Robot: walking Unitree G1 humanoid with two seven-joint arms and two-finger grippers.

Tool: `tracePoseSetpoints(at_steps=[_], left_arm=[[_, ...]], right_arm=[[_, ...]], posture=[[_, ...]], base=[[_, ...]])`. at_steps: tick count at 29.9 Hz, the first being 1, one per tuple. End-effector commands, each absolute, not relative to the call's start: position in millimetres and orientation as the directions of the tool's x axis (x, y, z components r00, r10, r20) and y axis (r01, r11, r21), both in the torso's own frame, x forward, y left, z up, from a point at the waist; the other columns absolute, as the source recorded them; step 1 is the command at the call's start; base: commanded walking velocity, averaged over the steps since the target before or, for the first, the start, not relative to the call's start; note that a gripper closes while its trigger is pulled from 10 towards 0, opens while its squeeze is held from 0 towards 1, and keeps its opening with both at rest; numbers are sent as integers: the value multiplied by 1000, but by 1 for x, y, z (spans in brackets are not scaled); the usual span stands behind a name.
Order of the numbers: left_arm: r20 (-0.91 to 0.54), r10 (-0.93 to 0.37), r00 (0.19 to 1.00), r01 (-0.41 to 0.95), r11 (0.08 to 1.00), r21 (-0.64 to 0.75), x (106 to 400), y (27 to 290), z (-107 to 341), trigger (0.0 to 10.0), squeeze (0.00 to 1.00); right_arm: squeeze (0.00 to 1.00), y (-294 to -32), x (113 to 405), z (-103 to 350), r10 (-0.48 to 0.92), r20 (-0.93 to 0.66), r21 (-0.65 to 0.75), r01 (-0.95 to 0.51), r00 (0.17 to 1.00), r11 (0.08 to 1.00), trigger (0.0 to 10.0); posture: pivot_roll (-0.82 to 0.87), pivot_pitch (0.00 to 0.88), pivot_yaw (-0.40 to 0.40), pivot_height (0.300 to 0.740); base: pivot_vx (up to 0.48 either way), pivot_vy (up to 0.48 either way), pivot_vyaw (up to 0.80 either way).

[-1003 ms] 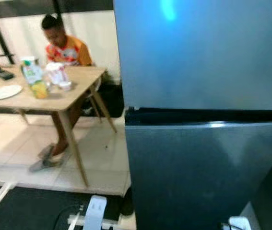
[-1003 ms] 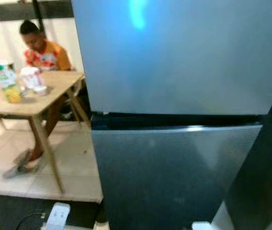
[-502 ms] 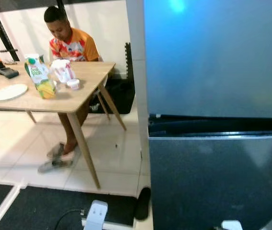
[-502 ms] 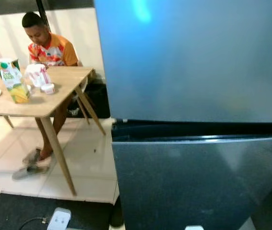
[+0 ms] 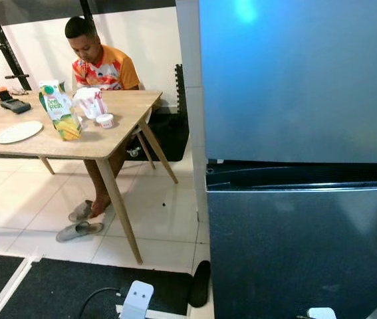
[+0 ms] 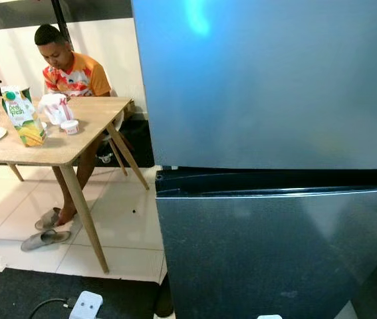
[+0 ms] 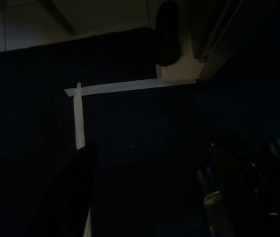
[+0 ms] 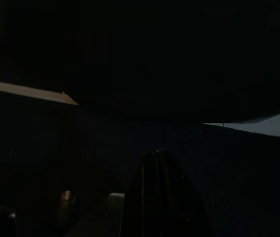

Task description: Restocking fridge

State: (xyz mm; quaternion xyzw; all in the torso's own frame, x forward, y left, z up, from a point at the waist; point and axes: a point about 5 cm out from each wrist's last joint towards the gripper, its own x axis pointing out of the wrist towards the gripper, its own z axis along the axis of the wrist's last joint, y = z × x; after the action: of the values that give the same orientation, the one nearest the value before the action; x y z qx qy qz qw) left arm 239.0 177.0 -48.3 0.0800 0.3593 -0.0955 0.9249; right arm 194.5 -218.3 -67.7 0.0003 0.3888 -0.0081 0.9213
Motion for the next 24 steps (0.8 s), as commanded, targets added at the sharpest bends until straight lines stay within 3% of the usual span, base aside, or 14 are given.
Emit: tracePoseSetpoints(at_steps=[1,8,11,13,14,15,16,17,18,22,23,24], left_arm=[[-694,-89,714,207,975,87,234,184,-51,10000,0],[-684,-101,723,211,974,79,236,182,-50,10000,0],[-677,-105,729,209,975,74,237,180,-49,10000,0],[-672,-107,733,211,975,74,237,179,-49,10000,0],[-671,-108,734,212,975,74,237,179,-49,10000,0],[-671,-108,734,212,975,74,237,179,-49,10000,0],[-670,-108,734,211,975,74,237,179,-49,10000,0],[-670,-108,734,211,975,74,237,179,-49,10000,0],[-671,-105,734,208,975,75,236,180,-49,10000,0],[-672,-98,734,199,977,75,235,181,-50,10000,0],[-673,-95,734,195,978,75,234,182,-50,10000,0],[-672,-93,734,193,978,75,234,182,-51,10000,0]], right_arm=[[0,-211,207,-60,46,-674,13,-51,738,999,10000],[0,-191,235,-41,203,-569,73,-197,797,978,10000],[0,-177,245,-32,307,-516,117,-289,800,950,10000],[0,-159,254,-22,454,-446,169,-425,772,889,10000],[0,-148,257,-15,537,-409,189,-507,738,841,8157],[0,-148,257,-15,537,-409,189,-507,738,841,8157],[0,-139,260,-10,600,-378,200,-571,705,796,1255],[0,-139,260,-10,600,-378,200,-571,705,796,1255],[0,-132,263,-4,650,-350,205,-622,674,756,0],[0,-120,272,8,691,-312,158,-681,652,715,39],[0,-115,280,16,687,-294,111,-690,665,715,10000],[0,-111,287,23,681,-273,75,-690,680,720,10000]], posture=[[-119,118,109,740],[-123,115,107,740],[-121,117,102,740],[-118,117,97,740],[-116,117,94,740],[-116,117,94,740],[-115,117,92,740],[-115,117,92,740],[-113,120,88,740],[-109,123,82,740],[-107,123,80,740],[-107,123,80,740]], base=[[0,0,0],[0,0,0],[0,0,0],[0,0,0],[0,0,0],[0,0,0],[0,0,0],[0,0,0],[0,0,0],[0,0,0],[0,0,0],[0,0,0]])
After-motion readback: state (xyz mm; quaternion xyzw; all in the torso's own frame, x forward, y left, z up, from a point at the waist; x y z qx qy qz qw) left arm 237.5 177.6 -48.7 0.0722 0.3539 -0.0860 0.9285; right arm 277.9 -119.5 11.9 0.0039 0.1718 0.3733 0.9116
